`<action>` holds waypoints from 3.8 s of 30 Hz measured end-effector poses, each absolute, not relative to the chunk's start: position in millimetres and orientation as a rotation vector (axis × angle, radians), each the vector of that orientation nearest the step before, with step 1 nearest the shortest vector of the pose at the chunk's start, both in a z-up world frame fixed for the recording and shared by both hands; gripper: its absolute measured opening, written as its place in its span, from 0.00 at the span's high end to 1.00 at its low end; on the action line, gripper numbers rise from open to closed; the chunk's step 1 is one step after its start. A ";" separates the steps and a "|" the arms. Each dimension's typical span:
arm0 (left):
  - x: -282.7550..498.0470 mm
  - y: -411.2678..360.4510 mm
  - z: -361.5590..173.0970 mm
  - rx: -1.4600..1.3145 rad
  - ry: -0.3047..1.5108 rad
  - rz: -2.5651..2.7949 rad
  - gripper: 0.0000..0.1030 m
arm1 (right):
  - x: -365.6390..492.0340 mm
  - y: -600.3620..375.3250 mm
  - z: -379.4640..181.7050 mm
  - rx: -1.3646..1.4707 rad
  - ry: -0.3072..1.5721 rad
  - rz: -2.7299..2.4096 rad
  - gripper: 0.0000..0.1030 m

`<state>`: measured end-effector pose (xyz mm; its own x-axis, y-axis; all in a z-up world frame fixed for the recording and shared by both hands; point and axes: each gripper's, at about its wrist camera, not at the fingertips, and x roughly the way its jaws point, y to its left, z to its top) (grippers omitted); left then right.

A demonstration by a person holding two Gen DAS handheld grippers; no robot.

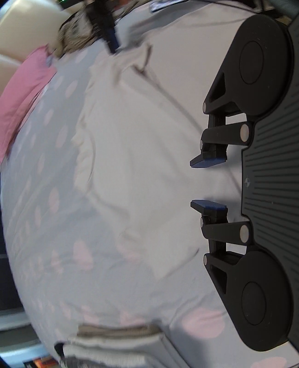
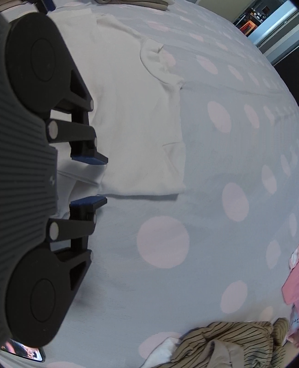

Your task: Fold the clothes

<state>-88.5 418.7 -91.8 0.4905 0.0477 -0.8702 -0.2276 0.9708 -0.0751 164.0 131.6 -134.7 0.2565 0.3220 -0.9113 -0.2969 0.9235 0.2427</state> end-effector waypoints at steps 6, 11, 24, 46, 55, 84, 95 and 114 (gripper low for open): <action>-91.1 449.3 -96.9 -0.280 1.034 0.358 0.72 | 154.5 142.5 -128.8 -0.021 1.192 0.452 0.96; -96.5 466.4 -102.7 -0.338 1.034 0.435 0.72 | 149.7 155.1 -109.3 -0.113 1.066 0.455 0.96; -106.4 478.2 -97.2 -0.389 0.992 0.490 0.60 | 160.7 171.1 -111.1 -0.176 1.033 0.400 0.91; -83.1 520.9 -131.1 -0.522 0.907 0.503 0.64 | 165.2 136.9 -128.7 -0.009 1.142 0.386 0.65; -77.4 521.2 -132.1 -0.525 0.843 0.472 0.98 | 164.6 137.0 -138.8 0.055 1.225 0.415 0.83; -114.8 512.3 -98.6 -0.437 0.884 0.530 0.86 | 154.8 123.0 -135.7 0.096 1.251 0.412 0.72; -134.5 485.6 -96.6 -0.362 0.929 0.448 0.81 | 142.9 125.4 -102.1 0.107 1.125 0.438 0.97; -132.5 428.3 -140.3 -0.028 1.060 0.248 0.81 | 147.7 111.5 -119.2 0.065 1.136 0.341 0.97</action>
<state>-132.5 428.3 -140.2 0.4640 0.1884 -0.8656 -0.2156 0.9718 0.0960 147.7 111.5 -119.2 0.3758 0.2989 -0.8772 -0.2338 0.9465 0.2224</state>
